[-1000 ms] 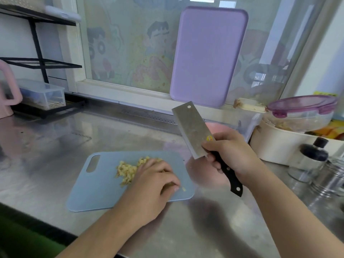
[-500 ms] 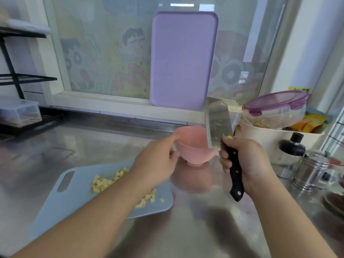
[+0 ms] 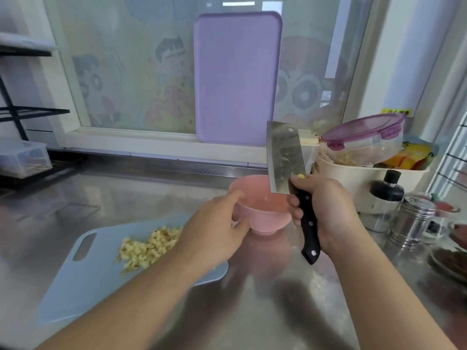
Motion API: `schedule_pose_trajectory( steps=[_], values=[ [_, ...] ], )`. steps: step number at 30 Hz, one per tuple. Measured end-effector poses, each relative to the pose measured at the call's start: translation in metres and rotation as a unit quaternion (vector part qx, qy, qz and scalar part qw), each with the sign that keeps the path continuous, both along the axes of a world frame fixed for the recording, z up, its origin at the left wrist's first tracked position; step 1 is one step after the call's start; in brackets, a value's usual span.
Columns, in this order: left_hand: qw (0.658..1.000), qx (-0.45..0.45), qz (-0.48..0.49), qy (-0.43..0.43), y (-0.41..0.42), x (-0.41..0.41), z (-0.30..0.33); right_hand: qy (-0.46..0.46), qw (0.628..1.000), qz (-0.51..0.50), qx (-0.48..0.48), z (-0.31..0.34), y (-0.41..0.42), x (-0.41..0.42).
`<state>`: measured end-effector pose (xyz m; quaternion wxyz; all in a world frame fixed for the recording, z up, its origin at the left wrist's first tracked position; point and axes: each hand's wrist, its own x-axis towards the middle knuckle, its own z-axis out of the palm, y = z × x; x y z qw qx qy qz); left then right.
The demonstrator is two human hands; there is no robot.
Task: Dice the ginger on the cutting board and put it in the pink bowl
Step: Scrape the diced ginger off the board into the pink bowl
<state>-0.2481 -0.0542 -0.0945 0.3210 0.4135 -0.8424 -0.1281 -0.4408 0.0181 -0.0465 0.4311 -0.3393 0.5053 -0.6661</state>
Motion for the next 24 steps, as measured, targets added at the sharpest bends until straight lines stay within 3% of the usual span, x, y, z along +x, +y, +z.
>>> schedule_pose_trajectory(
  steps=[3, 6, 9, 14, 18, 24],
  values=[
    [0.999, 0.012, 0.01, 0.035, 0.009, 0.028, -0.003, 0.049, 0.999, 0.024, -0.002, 0.005, 0.007, 0.013],
    [0.999, 0.011, -0.032, -0.032, 0.018, 0.057, -0.015, 0.166, 0.985, 0.04, 0.018, 0.008, 0.013, 0.03],
    [0.991, -0.017, -0.097, -0.092, 0.023, 0.072, -0.028, 0.29, 0.955, 0.046, 0.03, 0.008, 0.015, 0.049],
    [0.991, -0.061, -0.099, -0.071, 0.018, 0.079, -0.042, 0.466, 0.882, 0.038, 0.058, -0.006, 0.008, 0.074],
    [0.993, -0.074, -0.077, -0.043, 0.013, 0.083, -0.045, 0.492, 0.862, 0.062, 0.106, -0.019, 0.002, 0.084],
    [0.998, -0.059, -0.025, 0.023, 0.01, 0.092, -0.051, 0.448, 0.875, 0.089, 0.156, -0.028, -0.001, 0.093]
  ],
)
